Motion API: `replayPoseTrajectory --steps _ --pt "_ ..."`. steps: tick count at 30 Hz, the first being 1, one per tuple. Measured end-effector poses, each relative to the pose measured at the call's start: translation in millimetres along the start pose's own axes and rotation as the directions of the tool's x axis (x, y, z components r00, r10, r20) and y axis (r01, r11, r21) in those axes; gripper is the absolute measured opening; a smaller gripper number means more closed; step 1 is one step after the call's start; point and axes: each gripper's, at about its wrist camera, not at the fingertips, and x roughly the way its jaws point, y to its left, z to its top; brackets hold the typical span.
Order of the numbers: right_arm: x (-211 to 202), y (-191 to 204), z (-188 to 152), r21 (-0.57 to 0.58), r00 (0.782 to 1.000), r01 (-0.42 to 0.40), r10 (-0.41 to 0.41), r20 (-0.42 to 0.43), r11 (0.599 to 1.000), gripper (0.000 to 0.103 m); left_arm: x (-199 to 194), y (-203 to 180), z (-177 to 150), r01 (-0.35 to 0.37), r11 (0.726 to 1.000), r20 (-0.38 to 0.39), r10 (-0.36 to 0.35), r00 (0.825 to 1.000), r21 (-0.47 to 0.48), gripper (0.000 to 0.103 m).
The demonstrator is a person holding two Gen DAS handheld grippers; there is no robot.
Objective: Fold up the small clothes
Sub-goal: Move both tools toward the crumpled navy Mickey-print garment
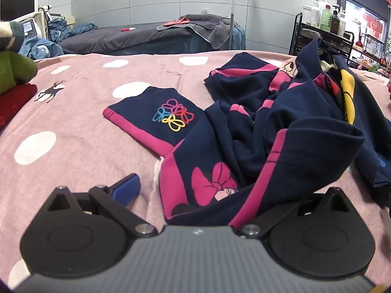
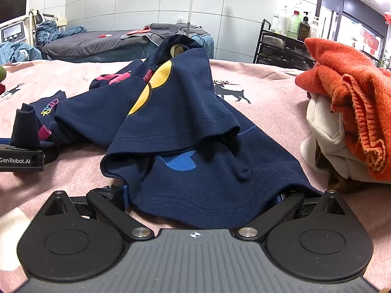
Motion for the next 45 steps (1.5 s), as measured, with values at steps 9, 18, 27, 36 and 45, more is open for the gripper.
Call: replayPoseTrajectory --steps 9,18,27,36,45 --pt "0 1 -2 0.003 1.0 -0.003 0.003 -0.001 1.0 0.103 0 0 1 -0.002 1.0 -0.007 0.002 1.0 0.002 0.103" --pt "0 0 8 0.011 0.998 -0.033 0.034 -0.062 0.999 0.103 -30 -20 27 -0.064 0.993 -0.18 0.08 0.98 0.096 0.103" --pt "-36 0 60 0.063 0.983 -0.105 0.113 -0.147 0.992 0.103 -73 -35 76 -0.023 0.994 -0.311 0.056 0.949 0.109 0.103" --pt "-61 16 79 -0.024 0.965 -0.199 0.191 -0.179 0.98 0.103 -84 -31 74 -0.037 0.996 -0.374 0.066 0.925 0.084 0.103" --pt "-69 20 77 -0.032 0.957 -0.216 0.205 -0.205 0.976 0.103 -86 -35 68 -0.042 0.992 -0.399 0.086 0.913 0.118 0.103"
